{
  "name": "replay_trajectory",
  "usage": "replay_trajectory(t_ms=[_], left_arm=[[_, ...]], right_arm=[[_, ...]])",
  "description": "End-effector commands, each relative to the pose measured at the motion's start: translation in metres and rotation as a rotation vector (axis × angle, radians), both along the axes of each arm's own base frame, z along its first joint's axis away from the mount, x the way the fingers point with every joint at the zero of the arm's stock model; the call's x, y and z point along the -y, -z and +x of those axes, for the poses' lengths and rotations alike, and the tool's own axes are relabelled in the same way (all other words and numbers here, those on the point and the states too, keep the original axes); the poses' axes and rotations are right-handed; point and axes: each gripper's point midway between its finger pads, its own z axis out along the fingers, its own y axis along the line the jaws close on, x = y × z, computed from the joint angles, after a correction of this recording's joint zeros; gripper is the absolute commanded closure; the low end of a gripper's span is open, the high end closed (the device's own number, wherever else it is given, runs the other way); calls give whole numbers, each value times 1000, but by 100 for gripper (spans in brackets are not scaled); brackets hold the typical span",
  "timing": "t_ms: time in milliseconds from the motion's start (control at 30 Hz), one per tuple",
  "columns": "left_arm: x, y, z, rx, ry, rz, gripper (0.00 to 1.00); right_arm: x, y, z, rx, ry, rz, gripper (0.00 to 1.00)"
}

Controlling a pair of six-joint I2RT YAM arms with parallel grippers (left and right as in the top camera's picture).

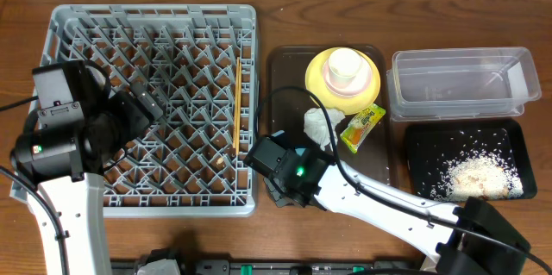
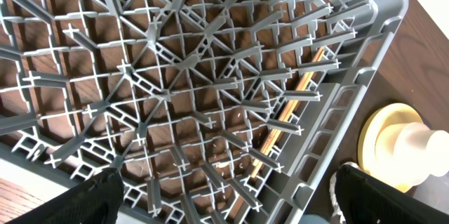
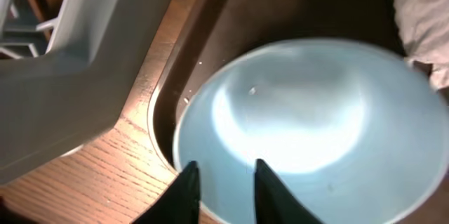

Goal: Sort waste into correct bins and load items into the dishwasher rack
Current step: 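Carry the blue bowl back and set it down on the brown tray, then reach the right gripper to the yellow-green Pandan wrapper and grasp it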

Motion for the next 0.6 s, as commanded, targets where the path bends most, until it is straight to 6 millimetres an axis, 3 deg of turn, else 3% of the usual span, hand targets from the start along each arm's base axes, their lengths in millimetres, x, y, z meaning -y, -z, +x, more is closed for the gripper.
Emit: replay_trajectory(t_ms=[0, 100, 200, 300, 400, 567], left_arm=[[-3, -4, 1, 8, -3, 10, 3], [-3, -4, 1, 8, -3, 10, 3], [-3, -4, 1, 8, -3, 10, 3], [-3, -4, 1, 8, -3, 10, 3], [-3, -4, 1, 8, -3, 10, 3], [-3, -4, 1, 8, -3, 10, 3]], right_arm=[[-6, -12, 4, 18, -13, 29, 71], [-2, -36, 20, 66, 5, 46, 69], [19, -72, 48, 153, 90, 46, 65], [42, -100, 74, 215, 186, 73, 48], [78, -110, 98, 231, 329, 87, 45], [138, -95, 118, 170, 543, 44, 48]])
